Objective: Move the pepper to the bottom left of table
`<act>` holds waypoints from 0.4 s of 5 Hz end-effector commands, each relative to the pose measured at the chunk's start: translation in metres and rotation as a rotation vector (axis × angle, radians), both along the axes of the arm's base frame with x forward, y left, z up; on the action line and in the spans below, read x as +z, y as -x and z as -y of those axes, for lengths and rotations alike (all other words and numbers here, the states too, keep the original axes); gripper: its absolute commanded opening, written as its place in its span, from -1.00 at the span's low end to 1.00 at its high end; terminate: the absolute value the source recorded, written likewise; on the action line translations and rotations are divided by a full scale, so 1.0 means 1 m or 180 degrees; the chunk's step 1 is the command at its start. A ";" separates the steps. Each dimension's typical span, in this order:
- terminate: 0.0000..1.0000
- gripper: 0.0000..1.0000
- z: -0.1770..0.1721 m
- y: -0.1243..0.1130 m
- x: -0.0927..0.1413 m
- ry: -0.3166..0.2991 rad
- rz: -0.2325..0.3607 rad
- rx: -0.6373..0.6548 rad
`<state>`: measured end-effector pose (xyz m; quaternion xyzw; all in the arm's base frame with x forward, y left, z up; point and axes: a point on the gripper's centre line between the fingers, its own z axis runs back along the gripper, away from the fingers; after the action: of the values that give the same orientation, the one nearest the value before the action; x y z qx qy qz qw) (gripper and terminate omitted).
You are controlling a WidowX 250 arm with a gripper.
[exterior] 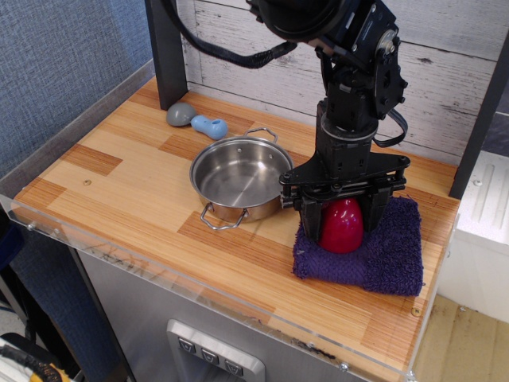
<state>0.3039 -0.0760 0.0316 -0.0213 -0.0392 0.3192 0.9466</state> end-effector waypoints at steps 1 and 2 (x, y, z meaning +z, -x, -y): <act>-1.00 -1.00 -0.003 -0.008 0.056 0.0031 0.0447 -0.0135; -1.00 -1.00 -0.007 -0.015 0.097 0.0062 0.0693 -0.0138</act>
<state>0.3230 -0.0760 0.1119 -0.0541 -0.1130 0.2922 0.9481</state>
